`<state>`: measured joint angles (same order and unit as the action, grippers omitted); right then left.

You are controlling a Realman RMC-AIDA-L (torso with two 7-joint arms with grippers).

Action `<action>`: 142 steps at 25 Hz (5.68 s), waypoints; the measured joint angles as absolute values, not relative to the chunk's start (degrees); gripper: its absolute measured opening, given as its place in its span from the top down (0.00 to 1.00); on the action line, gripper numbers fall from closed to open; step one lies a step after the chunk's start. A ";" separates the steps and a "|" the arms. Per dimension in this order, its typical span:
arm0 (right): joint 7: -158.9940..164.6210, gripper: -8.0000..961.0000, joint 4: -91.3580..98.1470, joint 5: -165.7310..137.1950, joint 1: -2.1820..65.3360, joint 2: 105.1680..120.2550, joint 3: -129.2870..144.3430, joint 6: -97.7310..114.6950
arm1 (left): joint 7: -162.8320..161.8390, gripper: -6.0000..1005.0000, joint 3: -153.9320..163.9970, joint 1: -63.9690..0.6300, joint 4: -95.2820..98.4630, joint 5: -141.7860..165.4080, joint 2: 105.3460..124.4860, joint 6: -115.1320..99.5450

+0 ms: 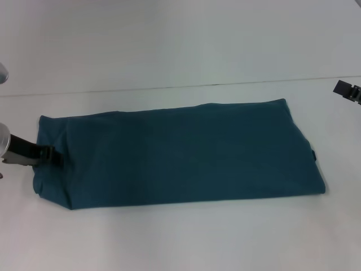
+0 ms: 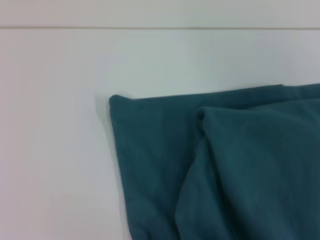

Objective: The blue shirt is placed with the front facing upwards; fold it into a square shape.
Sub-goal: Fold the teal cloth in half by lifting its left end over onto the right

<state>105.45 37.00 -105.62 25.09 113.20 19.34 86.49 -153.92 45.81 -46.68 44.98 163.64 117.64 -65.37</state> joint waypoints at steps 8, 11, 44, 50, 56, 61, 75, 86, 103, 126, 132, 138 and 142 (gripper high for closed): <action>105.50 0.22 37.00 -105.62 25.08 113.20 19.34 86.52 | -153.78 0.52 45.64 -46.31 45.62 163.65 117.48 -66.64; 105.68 0.22 37.00 -105.61 25.12 113.20 19.34 86.53 | -153.98 0.39 45.56 -45.78 46.80 163.65 117.36 -67.73; 105.73 0.22 37.00 -105.56 25.23 112.85 19.42 86.66 | -153.95 0.15 46.59 -45.68 44.41 163.65 117.19 -70.35; 105.73 0.22 37.00 -105.55 25.08 112.85 19.42 86.66 | -153.89 0.15 47.97 -46.79 43.76 163.58 117.36 -70.14; 105.73 0.22 37.00 -105.55 25.05 112.85 19.42 86.66 | -153.86 0.15 48.08 -47.25 43.60 163.56 117.59 -69.91; 105.73 0.22 37.00 -105.55 25.06 112.85 19.42 86.66 | -153.79 0.15 48.07 -47.30 43.59 163.56 117.65 -69.88; 105.73 0.22 37.00 -105.55 25.29 112.85 19.42 86.66 | -152.96 0.17 49.23 -47.37 44.84 163.19 118.03 -69.52; 105.73 0.22 37.00 -105.56 25.24 112.85 19.43 86.84 | -153.02 0.73 49.19 -47.42 45.09 162.98 117.95 -69.29; 105.03 0.22 36.62 -105.62 25.29 113.28 19.61 85.97 | -152.00 0.93 48.98 -45.76 47.11 163.51 117.55 -69.81; 104.69 0.22 36.38 -105.65 25.67 114.37 19.78 85.32 | -145.45 0.93 39.52 -41.35 51.88 163.24 115.95 -73.22; 104.67 0.22 36.30 -105.65 25.70 114.45 19.84 85.31 | -145.35 0.93 38.04 -40.64 52.29 163.44 115.70 -73.55; 104.57 0.22 36.28 -105.65 25.84 114.49 19.89 85.32 | -144.93 0.93 37.59 -40.32 52.48 163.00 115.82 -73.99; 104.49 0.22 36.28 -105.92 26.08 114.66 19.89 85.34 | -144.44 0.93 37.56 -40.23 52.41 161.53 116.05 -74.11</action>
<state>104.50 36.29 -105.92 26.08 114.66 19.89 85.34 -144.44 37.56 -40.23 52.41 161.53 116.05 -74.11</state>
